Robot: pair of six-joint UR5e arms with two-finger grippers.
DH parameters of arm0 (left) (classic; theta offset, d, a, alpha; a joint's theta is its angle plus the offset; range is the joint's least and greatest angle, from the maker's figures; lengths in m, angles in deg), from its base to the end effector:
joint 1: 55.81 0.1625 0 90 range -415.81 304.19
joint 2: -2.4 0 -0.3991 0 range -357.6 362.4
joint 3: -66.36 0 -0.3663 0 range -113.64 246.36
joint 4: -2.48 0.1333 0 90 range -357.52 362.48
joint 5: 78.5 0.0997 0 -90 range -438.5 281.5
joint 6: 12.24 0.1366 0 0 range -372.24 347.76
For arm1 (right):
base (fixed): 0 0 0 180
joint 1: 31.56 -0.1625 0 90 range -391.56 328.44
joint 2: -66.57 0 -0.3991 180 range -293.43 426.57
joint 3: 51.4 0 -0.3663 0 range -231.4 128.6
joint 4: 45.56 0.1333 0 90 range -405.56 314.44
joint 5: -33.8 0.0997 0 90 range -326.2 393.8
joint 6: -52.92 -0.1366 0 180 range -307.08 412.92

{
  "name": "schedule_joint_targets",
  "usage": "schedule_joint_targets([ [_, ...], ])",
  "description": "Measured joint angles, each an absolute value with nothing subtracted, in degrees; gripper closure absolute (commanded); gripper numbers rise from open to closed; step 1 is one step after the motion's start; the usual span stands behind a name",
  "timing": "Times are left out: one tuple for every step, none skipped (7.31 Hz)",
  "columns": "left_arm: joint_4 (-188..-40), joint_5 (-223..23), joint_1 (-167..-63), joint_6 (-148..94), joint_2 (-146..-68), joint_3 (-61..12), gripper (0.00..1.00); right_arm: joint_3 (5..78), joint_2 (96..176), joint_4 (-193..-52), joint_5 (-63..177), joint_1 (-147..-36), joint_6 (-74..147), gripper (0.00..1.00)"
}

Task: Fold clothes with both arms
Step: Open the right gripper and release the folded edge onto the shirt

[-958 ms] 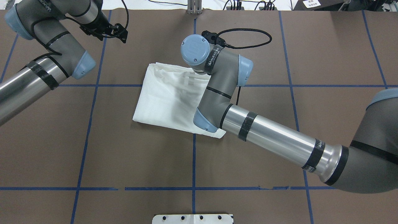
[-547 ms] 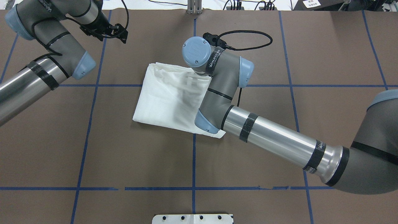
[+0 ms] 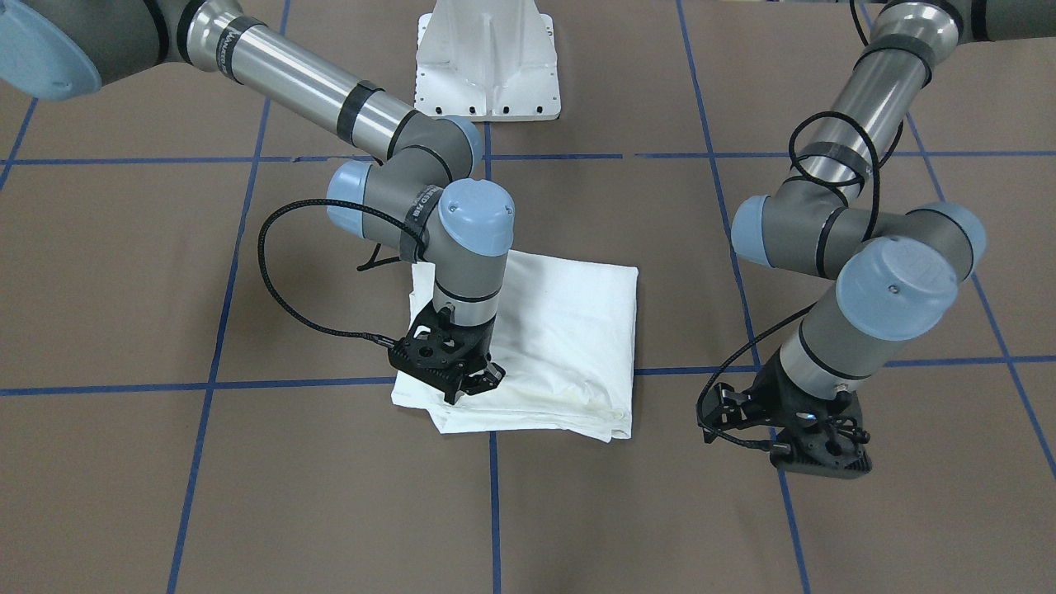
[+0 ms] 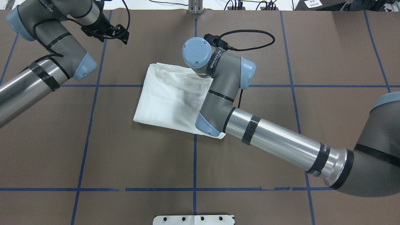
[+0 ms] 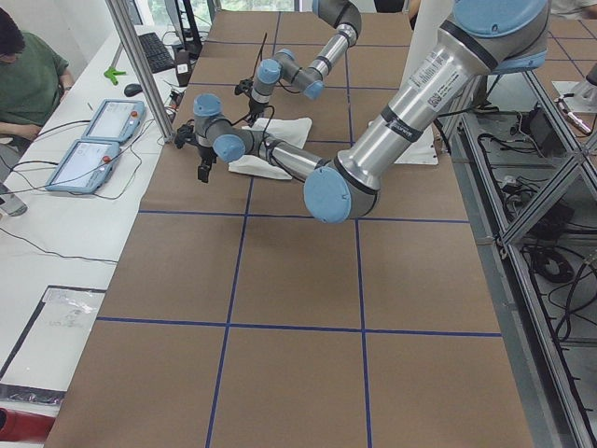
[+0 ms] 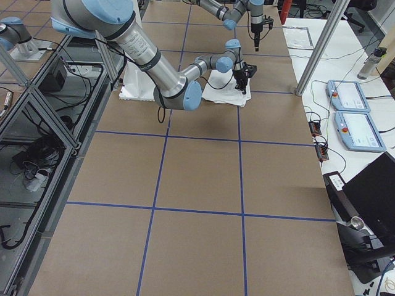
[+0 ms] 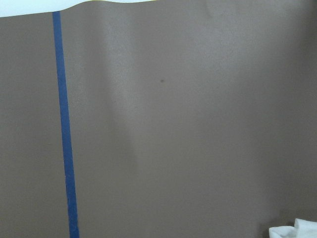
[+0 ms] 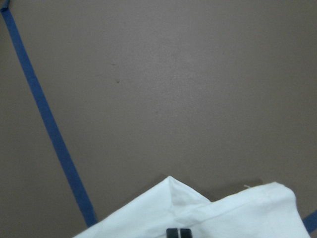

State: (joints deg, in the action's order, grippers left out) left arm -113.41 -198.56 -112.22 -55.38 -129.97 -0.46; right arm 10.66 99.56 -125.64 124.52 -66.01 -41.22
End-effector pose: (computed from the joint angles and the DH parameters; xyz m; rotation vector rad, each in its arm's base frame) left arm 0.3714 -0.6765 0.3498 0.2934 0.8650 0.0514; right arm -0.6004 -0.5714 0.2453 0.1693 -0.6721 0.6427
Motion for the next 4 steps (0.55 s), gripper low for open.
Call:
schedule_joint_targets([
  [-113.42,-198.55,-112.18,-55.39,-129.88,-0.49,0.00,11.12,99.95,-126.52,124.00,-66.01,-40.66,1.00],
  [-113.43,-198.55,-112.16,-55.40,-129.77,-0.61,0.00,11.25,100.39,-127.05,122.87,-66.01,-39.95,1.00],
  [-113.44,-198.56,-112.15,-55.40,-129.68,-0.75,0.00,11.26,100.62,-127.93,121.08,-66.02,-38.40,1.00],
  [-113.44,-198.55,-112.15,-55.42,-129.65,-0.87,0.00,11.25,100.71,-128.93,119.33,-66.08,-36.01,1.00],
])
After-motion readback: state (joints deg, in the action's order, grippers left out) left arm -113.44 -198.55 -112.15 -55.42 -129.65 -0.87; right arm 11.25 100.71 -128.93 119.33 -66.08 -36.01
